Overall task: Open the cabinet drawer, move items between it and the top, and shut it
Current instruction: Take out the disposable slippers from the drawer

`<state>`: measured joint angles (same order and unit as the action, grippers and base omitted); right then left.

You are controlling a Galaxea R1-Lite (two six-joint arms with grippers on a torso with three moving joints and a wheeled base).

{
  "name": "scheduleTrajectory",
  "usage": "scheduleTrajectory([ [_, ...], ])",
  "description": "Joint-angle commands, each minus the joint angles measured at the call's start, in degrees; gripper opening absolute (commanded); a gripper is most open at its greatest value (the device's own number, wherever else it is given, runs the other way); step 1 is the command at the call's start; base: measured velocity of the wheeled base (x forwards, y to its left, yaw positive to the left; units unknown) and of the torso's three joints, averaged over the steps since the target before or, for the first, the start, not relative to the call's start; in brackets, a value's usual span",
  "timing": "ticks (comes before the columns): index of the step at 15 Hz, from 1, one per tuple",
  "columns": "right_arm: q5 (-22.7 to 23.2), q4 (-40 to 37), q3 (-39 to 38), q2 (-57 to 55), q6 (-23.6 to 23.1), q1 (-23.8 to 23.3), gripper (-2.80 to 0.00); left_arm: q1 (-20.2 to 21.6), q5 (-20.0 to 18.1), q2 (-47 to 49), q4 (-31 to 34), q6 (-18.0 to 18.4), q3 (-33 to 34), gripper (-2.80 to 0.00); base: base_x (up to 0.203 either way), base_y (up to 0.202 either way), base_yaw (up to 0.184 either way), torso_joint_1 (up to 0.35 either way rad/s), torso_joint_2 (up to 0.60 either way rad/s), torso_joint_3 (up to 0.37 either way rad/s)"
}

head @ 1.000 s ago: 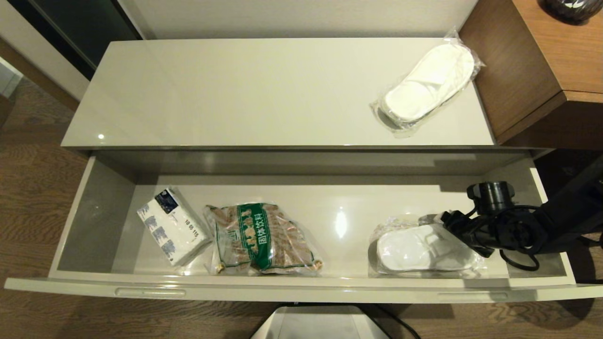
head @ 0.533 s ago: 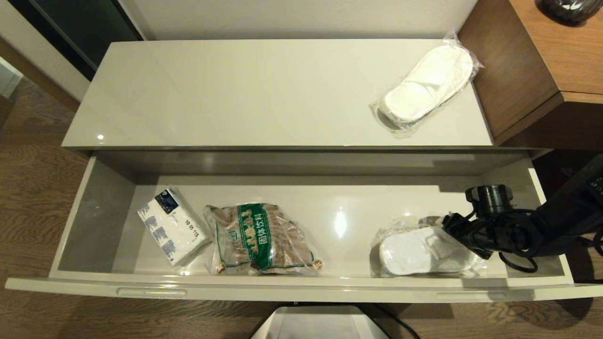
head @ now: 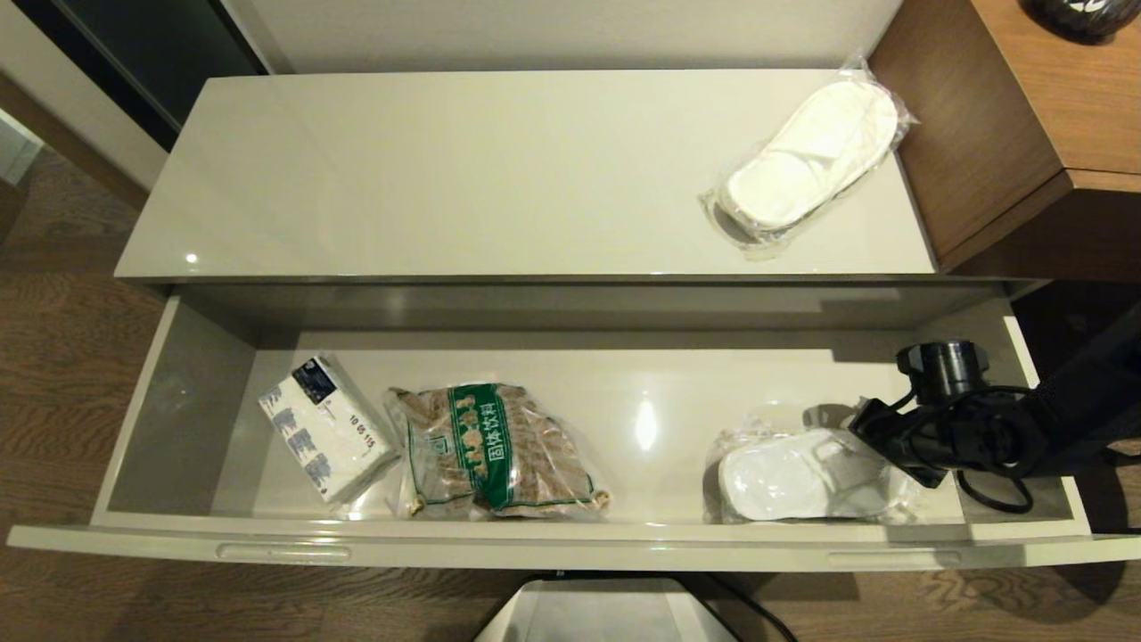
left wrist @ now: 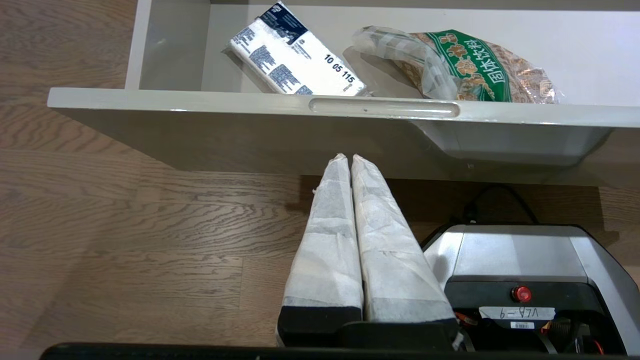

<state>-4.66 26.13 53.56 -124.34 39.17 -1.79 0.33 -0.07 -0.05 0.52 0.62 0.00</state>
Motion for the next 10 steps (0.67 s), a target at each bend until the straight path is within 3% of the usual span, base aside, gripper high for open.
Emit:
scheduleTrajectory([
  [1,-0.1,-0.1,0.6,3.7,0.0,-0.1,-2.8,0.0,0.0,0.0,0.0,0.0,0.0,-2.8,0.0,0.0,0.0,0.0,0.0,0.0],
  [10,0.2,-14.6,5.6,20.2,-0.1,1.0,-2.8,0.0,0.0,0.0,0.0,0.0,0.0,-2.8,0.0,0.0,0.0,0.0,0.0,0.0],
])
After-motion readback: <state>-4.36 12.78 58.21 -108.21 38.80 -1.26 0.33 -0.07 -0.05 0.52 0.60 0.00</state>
